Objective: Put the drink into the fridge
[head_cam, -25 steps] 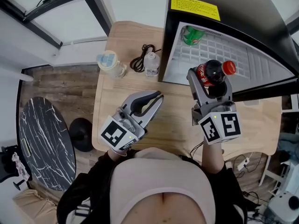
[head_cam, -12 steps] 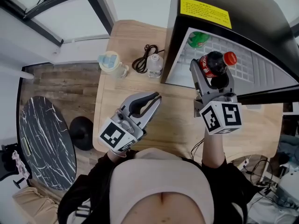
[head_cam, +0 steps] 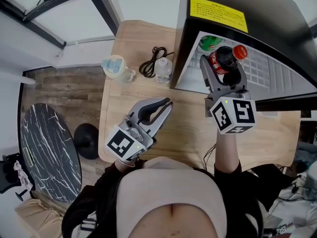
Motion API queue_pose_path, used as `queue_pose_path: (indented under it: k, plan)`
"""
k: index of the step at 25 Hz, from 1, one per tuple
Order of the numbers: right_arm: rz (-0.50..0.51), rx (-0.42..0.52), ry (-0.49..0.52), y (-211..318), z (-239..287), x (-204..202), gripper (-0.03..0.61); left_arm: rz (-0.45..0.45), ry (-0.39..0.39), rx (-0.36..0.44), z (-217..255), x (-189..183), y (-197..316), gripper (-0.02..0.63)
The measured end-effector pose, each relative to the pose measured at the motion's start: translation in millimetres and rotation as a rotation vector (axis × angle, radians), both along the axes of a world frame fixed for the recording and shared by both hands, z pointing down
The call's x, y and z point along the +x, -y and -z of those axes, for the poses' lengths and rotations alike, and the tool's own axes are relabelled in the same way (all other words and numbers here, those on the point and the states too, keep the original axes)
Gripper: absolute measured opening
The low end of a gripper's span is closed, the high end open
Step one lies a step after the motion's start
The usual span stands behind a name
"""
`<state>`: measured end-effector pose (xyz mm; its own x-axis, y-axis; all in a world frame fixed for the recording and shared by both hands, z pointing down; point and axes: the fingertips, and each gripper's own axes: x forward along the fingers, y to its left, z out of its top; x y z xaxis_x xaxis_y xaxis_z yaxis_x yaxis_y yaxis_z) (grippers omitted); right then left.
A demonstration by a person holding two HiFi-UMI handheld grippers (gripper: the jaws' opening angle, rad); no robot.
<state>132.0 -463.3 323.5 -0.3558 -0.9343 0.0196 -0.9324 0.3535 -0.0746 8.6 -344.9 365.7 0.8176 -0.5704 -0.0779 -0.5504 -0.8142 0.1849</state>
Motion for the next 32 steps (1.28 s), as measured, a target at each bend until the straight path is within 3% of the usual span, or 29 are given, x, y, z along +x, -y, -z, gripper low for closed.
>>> queue_pose_path:
  k: [25,32]
  plan:
    - [-0.024,-0.048,-0.103,29,-24,-5,0.327,-0.007,0.002,-0.004,-2,2,-2,0.040]
    - [-0.031,-0.099,-0.114,35,-29,-6,0.327,-0.019,-0.003,-0.003,0,4,-3,0.040]
